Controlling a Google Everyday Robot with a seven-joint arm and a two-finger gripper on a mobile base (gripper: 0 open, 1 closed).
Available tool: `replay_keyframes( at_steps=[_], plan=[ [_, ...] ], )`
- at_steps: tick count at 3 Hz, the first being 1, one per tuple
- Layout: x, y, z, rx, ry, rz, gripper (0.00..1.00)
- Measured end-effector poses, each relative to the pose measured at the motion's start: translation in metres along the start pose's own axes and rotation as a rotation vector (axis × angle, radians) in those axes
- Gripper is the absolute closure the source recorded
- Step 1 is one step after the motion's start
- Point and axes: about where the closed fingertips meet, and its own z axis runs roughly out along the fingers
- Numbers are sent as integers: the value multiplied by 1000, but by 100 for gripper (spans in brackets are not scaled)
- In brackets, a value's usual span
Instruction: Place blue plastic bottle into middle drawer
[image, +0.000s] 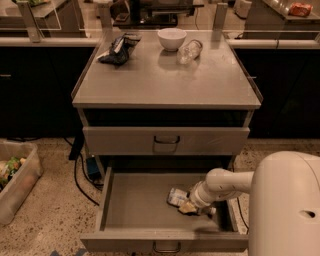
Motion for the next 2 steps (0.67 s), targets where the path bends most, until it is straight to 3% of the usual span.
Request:
replay_keyframes(
  at_steps=[1,2],
  plan=[
    [0,0,0,0,0,0,0],
    [0,0,0,0,0,0,0]
  ],
)
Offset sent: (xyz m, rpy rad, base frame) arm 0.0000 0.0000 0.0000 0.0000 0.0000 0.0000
